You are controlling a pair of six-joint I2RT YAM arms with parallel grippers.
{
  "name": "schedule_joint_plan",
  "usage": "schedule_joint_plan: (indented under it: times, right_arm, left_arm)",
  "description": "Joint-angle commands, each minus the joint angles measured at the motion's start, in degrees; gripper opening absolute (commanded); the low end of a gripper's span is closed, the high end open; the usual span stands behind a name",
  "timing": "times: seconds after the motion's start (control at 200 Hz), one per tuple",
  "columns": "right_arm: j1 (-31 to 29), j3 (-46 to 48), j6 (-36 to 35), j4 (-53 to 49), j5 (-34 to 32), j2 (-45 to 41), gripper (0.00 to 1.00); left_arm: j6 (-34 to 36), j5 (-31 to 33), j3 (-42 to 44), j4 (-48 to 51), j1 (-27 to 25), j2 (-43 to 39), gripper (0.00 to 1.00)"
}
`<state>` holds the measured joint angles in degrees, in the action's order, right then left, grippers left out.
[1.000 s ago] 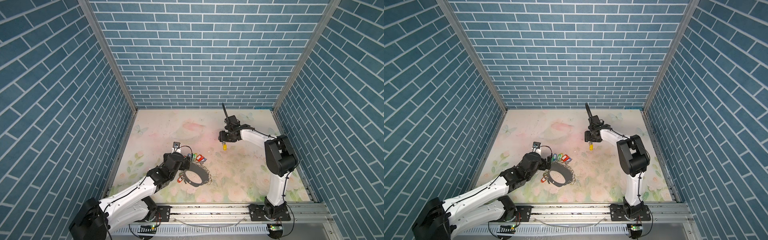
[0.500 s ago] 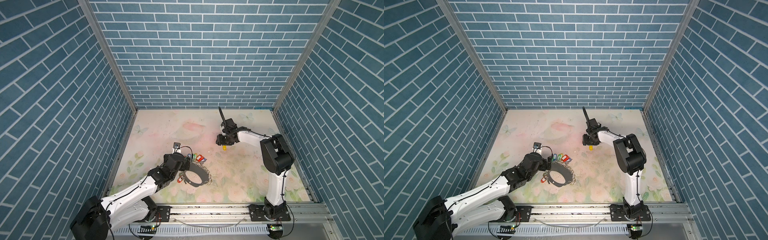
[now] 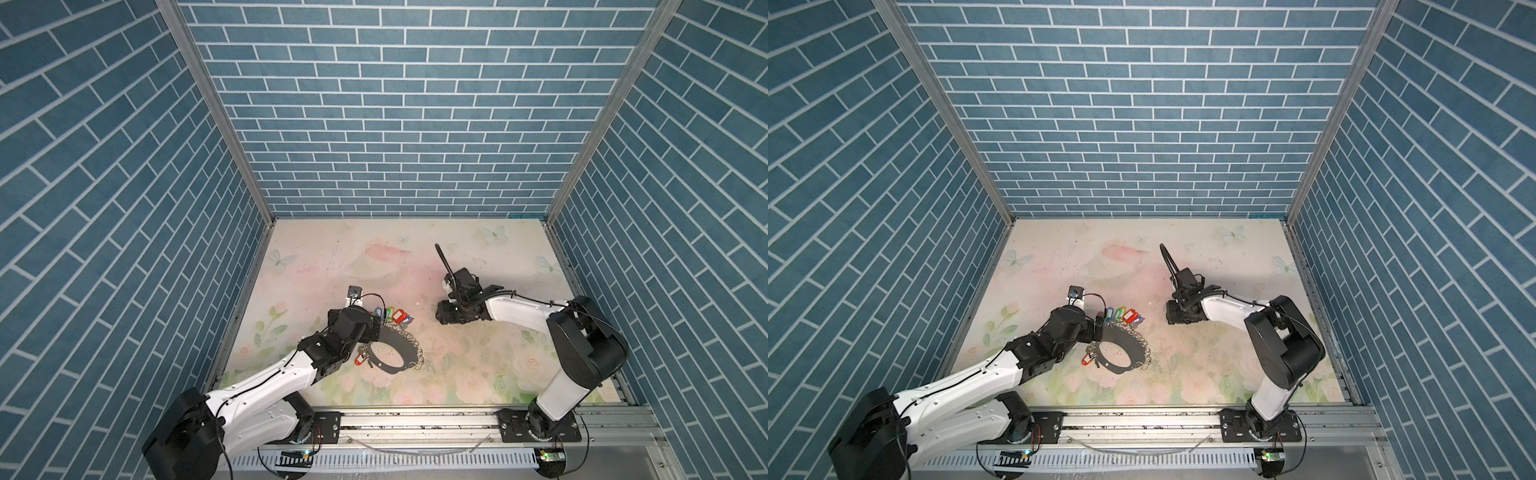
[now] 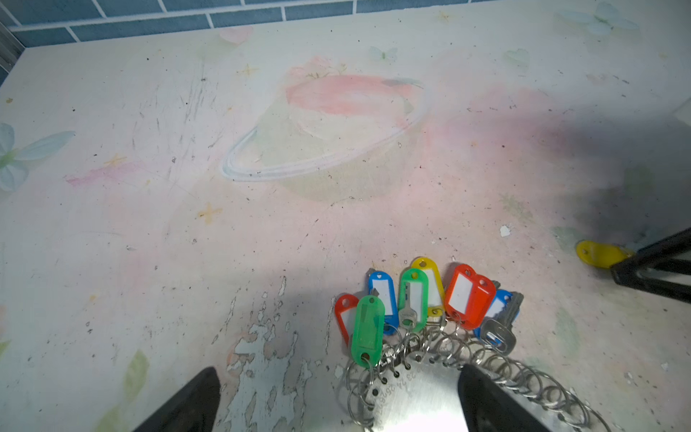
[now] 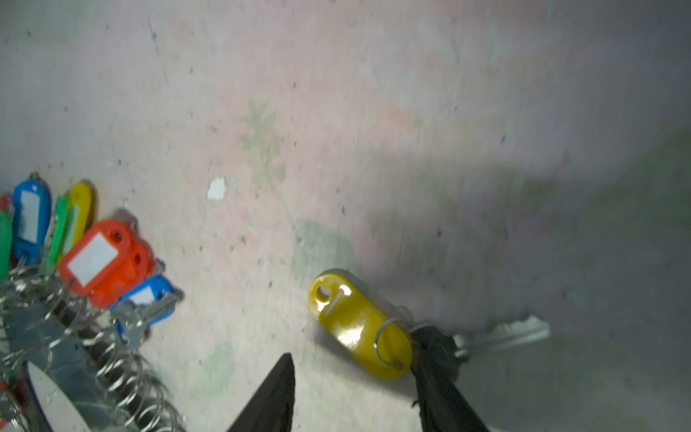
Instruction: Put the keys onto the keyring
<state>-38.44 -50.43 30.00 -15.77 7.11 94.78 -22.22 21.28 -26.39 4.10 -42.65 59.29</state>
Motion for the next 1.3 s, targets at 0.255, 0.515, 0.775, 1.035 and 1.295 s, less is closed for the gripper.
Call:
schedule_joint_plan:
  times: [0.255, 0.515, 0.775, 1.035, 1.295]
  right_arm:
    - [-3.58, 5.32, 4.4, -11.12, -5.74, -13.37, 0.55]
    - [-4.18, 2.92, 5.55, 4.14, 4.78, -7.97, 0.52]
    - [-9.83, 2.18, 5.86, 11.28, 10.68, -0.9, 0.53]
    - [-12.57, 2.7, 5.33, 10.85, 11.69, 2.89, 0.54]
    - [-16.41, 6.1, 5.24, 10.66, 13.31, 2.71, 0.47]
  left_arm:
    - [-4.04, -7.54, -6.09, 10.25, 0.29, 2.26, 0.98]
    - [-13.82, -18.41, -9.96, 15.36, 0.01, 7.13, 0.78]
    - [-20.67, -22.3, -6.12, 9.78, -0.15, 10.54, 0.72]
    - [-20.16, -24.92, -7.57, 4.65, 0.22, 19.59, 0.72]
    - [-16.91, -25.87, -9.34, -0.65, 4.05, 26.97, 0.7]
